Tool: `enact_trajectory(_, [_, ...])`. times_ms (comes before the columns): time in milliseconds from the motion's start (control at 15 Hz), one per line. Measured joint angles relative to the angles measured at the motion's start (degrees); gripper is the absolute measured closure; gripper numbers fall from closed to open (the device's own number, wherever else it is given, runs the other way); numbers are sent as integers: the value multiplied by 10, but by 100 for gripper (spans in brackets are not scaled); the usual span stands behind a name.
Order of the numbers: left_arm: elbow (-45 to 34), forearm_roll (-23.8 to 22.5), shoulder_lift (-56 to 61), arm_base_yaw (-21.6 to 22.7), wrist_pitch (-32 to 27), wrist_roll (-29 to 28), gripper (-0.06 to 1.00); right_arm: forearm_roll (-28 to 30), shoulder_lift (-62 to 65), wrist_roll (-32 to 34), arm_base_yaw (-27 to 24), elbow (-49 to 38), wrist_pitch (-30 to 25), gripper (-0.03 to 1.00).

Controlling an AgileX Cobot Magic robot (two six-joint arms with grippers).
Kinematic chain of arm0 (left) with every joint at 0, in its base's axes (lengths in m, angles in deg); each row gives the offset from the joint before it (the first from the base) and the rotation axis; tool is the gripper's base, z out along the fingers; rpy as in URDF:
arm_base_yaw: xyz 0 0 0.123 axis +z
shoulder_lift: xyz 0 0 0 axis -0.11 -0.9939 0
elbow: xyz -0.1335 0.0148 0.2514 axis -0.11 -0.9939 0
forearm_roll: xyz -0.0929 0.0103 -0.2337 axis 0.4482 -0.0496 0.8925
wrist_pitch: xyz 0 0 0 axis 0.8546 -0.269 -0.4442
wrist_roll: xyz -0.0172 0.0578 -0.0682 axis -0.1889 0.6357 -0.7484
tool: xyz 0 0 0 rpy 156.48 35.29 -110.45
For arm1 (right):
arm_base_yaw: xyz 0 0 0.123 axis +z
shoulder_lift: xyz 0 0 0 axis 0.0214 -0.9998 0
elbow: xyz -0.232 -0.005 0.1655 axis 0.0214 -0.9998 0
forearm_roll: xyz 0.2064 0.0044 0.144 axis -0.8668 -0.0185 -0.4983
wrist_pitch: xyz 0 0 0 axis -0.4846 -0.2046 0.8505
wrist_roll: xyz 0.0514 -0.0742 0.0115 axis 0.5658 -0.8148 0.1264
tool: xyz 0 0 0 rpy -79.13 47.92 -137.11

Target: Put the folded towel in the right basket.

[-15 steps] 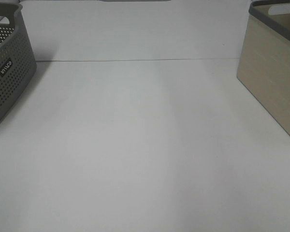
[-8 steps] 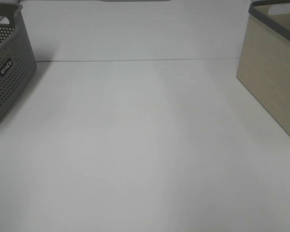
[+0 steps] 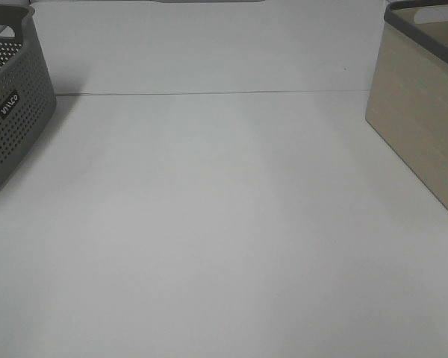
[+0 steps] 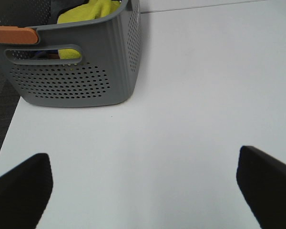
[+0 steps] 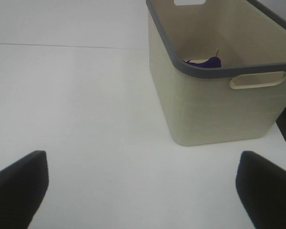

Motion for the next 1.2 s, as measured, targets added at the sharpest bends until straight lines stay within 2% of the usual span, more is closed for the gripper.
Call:
enact_trajectory(133, [0,0,0,0,0,0,-5,-5,0,-5,0,-42,0,-1])
enact_trajectory(333, [0,0,0,0,0,0,-5,-23,0,-5,0,-101,29,-1])
enact_trajectory(667, [0,0,0,0,0,0,-5,-30,0,6,0,-119,62,-1])
enact_trajectory(1200, [0,0,0,0,0,0,-5,-30,0,6,0,-119,62,-1])
